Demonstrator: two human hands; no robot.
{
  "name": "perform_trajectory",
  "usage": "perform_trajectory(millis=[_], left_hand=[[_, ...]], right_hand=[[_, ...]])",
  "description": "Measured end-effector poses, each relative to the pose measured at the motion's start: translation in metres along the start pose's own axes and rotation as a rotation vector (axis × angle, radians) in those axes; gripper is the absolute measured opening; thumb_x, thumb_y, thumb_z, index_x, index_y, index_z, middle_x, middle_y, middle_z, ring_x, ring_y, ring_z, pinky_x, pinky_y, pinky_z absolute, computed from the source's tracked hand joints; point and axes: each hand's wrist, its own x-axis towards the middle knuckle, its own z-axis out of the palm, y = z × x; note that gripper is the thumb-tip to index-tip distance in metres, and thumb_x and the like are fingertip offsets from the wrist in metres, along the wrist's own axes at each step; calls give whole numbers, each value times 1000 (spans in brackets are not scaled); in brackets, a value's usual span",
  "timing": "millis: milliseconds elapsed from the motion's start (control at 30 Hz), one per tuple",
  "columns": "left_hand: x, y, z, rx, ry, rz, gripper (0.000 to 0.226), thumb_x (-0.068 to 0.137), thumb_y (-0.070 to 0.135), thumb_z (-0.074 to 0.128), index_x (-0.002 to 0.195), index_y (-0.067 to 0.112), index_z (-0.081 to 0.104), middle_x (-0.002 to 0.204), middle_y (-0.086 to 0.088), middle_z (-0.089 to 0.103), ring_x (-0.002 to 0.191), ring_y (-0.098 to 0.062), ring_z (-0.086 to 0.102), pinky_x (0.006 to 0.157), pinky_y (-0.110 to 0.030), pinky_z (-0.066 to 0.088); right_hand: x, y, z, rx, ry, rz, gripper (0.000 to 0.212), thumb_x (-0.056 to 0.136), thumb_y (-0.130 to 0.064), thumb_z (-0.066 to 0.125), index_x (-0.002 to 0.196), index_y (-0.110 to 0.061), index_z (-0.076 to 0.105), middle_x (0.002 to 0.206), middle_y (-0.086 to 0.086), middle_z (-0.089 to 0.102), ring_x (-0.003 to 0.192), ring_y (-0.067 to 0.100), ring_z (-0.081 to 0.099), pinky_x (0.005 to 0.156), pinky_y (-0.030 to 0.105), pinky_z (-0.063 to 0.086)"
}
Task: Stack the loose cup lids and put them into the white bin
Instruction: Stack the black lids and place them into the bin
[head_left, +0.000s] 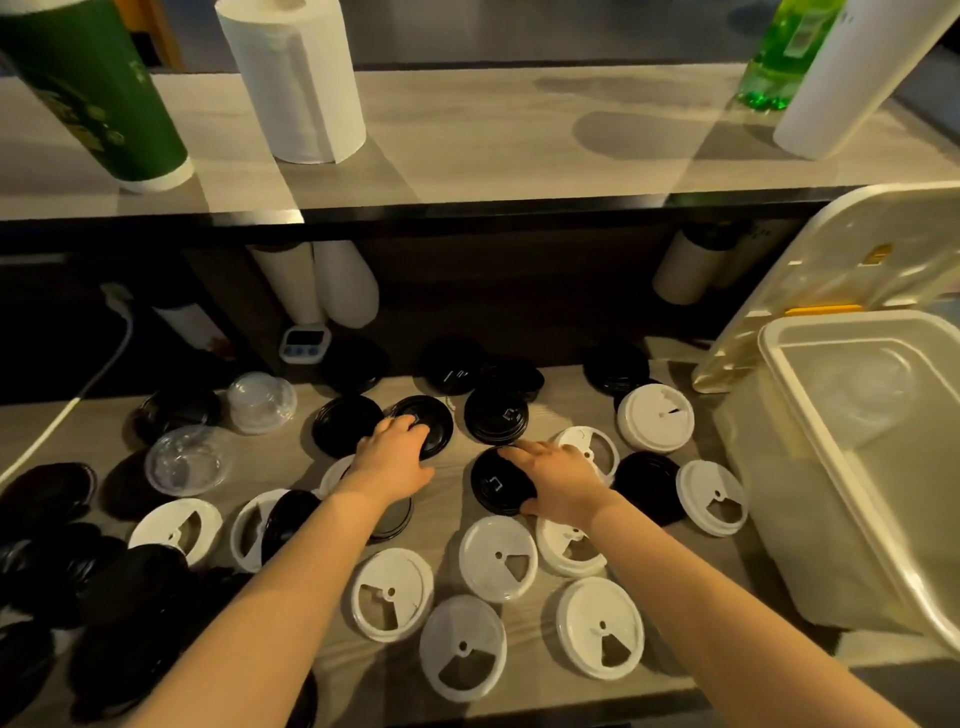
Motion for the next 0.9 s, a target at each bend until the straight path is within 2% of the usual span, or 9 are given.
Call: perform_trajectory(millis=[200, 333, 433, 500, 533, 633, 767, 833, 900], left_hand=[[8, -1, 10, 36, -81, 21, 52, 96, 35, 45, 143, 16, 36, 154, -3, 22, 139, -27, 26, 110, -44, 27], [6, -3, 8, -18, -28, 13, 45, 96, 32, 45, 136, 12, 44, 145, -5, 38, 133, -27, 34, 107, -44, 30], [2, -3, 8, -27, 107, 6, 43, 97, 32, 43, 136, 14, 45, 146, -3, 36, 136, -24, 27, 108, -42, 28], [-1, 0, 9, -197, 267, 5, 42, 97, 33, 45, 133, 13, 48, 141, -3, 43, 131, -23, 35, 105, -38, 33], [-3, 3, 9, -390, 284, -13, 41, 96, 33, 47, 131, 12, 50, 135, -4, 48, 125, -23, 42, 102, -36, 37], [-11, 20, 7, -980, 97, -59, 32, 94, 33, 53, 118, 12, 58, 108, -2, 59, 103, -17, 54, 88, -29, 42], [-18, 29, 5, -1228, -3, -60, 20, 95, 21, 51, 81, 8, 53, 84, -9, 52, 84, -19, 54, 77, -33, 48], [-19, 28, 0, -1332, 19, -107, 22, 95, 15, 51, 74, 11, 48, 83, -10, 52, 83, -20, 55, 78, -32, 51], [-16, 22, -3, -1337, 81, -158, 20, 94, 14, 52, 77, 9, 43, 84, -11, 49, 84, -21, 54, 78, -35, 52]], right_hand=[[4, -5, 3, 43, 66, 52, 80, 72, -50, 71, 138, -24, 34, 140, -1, 45, 129, 25, 40, 102, 42, 28], [5, -12, 1, 52, 144, 74, 75, 69, -51, 71, 132, -24, 40, 130, -3, 53, 122, 22, 44, 98, 37, 27], [3, -14, 0, 156, 171, 83, 75, 67, -47, 73, 131, -25, 41, 129, -5, 53, 123, 20, 44, 104, 40, 24], [-1, -13, -4, 286, 242, 72, 73, 65, -45, 75, 129, -26, 43, 126, -8, 53, 122, 17, 46, 108, 41, 24], [-4, -13, -6, 342, 289, 57, 73, 64, -44, 76, 127, -26, 44, 124, -8, 54, 119, 16, 48, 107, 41, 27], [-7, -17, -12, 442, 413, 15, 72, 60, -41, 79, 122, -25, 47, 117, -9, 57, 109, 14, 54, 98, 35, 39], [-2, -22, -16, 468, 419, -72, 73, 61, -36, 80, 125, -24, 46, 120, -7, 57, 109, 16, 55, 93, 37, 47], [0, -17, -18, 474, 353, -80, 73, 69, -29, 79, 132, -21, 44, 129, -3, 54, 120, 17, 50, 100, 30, 41], [4, -9, -23, 466, 375, -34, 63, 77, -25, 75, 133, -17, 47, 131, 0, 54, 124, 19, 46, 100, 26, 35]])
